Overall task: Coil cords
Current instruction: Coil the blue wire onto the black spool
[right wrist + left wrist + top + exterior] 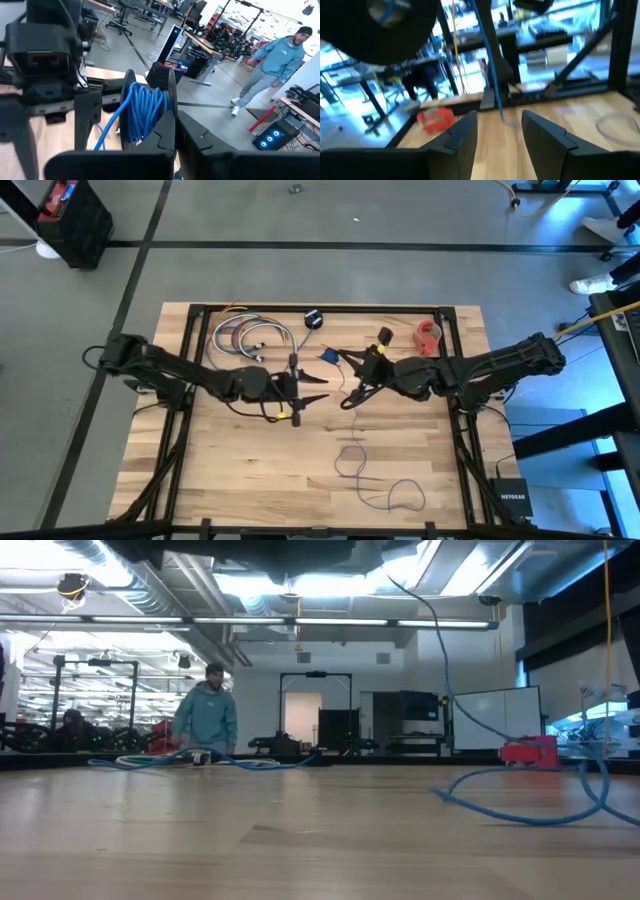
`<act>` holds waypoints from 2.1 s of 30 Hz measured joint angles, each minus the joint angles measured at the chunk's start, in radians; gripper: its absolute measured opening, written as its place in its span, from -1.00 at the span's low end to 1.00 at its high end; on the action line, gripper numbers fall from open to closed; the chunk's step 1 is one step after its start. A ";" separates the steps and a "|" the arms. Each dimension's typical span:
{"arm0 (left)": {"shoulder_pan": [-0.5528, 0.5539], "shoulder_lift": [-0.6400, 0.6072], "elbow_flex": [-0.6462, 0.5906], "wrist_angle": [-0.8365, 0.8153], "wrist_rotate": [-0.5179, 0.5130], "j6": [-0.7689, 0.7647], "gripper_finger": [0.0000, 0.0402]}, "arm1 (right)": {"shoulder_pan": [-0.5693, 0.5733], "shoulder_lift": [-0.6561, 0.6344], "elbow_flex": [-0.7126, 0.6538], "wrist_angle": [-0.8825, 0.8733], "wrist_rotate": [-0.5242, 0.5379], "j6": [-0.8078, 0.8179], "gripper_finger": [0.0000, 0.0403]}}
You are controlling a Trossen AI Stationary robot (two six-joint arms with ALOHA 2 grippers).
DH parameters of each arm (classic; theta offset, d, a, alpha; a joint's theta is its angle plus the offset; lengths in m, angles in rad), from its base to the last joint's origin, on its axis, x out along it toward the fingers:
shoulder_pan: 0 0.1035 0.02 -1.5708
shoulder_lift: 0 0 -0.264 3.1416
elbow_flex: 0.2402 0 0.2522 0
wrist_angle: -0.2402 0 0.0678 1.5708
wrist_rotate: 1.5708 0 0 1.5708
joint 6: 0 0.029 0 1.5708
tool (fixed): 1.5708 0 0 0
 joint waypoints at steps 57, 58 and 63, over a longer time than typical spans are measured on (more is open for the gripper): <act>0.076 0.036 0.146 -0.355 -0.221 0.078 -0.99 | 0.126 -0.008 -0.001 -0.037 0.007 -0.028 -0.98; 0.077 0.014 0.145 -0.399 -0.220 0.069 -0.99 | 0.135 -0.008 -0.001 -0.055 0.017 -0.022 -0.98; 0.087 -0.088 0.145 -0.533 -0.217 0.028 -0.97 | 0.151 -0.007 -0.001 -0.125 0.040 0.018 -0.98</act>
